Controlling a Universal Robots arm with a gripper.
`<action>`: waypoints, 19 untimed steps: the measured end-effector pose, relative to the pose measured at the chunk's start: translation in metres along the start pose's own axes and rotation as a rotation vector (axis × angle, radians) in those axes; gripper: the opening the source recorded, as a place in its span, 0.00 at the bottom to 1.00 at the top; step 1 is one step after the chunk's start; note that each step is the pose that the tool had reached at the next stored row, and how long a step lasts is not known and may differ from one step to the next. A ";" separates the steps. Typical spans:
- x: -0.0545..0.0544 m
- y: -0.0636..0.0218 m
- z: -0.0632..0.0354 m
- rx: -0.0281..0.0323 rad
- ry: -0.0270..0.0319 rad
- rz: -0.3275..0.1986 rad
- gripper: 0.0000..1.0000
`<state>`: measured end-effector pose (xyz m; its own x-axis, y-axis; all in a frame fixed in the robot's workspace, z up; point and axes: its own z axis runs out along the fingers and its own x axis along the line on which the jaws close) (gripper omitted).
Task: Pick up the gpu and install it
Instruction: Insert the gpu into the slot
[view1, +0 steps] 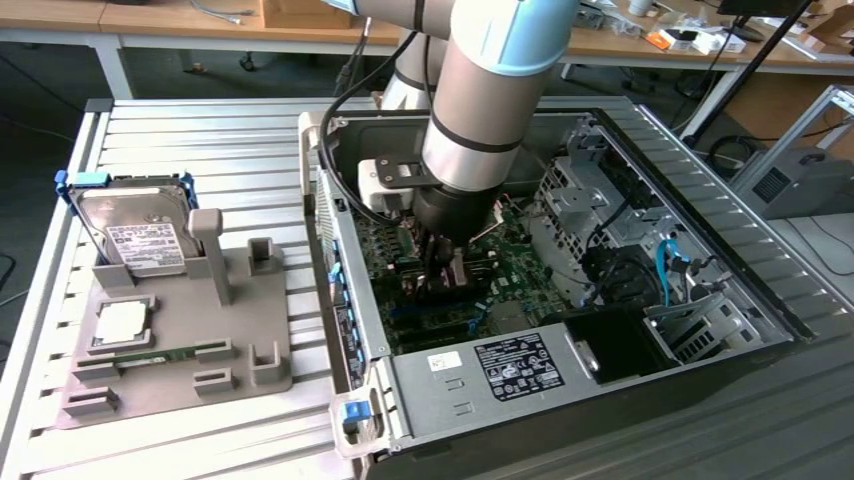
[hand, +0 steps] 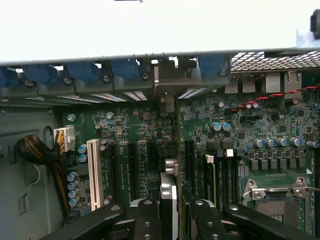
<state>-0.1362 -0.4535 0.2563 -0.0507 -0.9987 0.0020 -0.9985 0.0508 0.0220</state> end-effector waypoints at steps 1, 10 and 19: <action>0.000 0.0000 0.0000 -0.0001 0.0001 0.000 0.27; 0.000 -0.0001 0.0011 -0.0001 0.0001 0.000 0.27; 0.000 0.0000 -0.0028 0.0001 -0.0001 0.000 0.27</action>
<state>-0.1361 -0.4540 0.2592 -0.0506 -0.9987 0.0019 -0.9985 0.0506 0.0219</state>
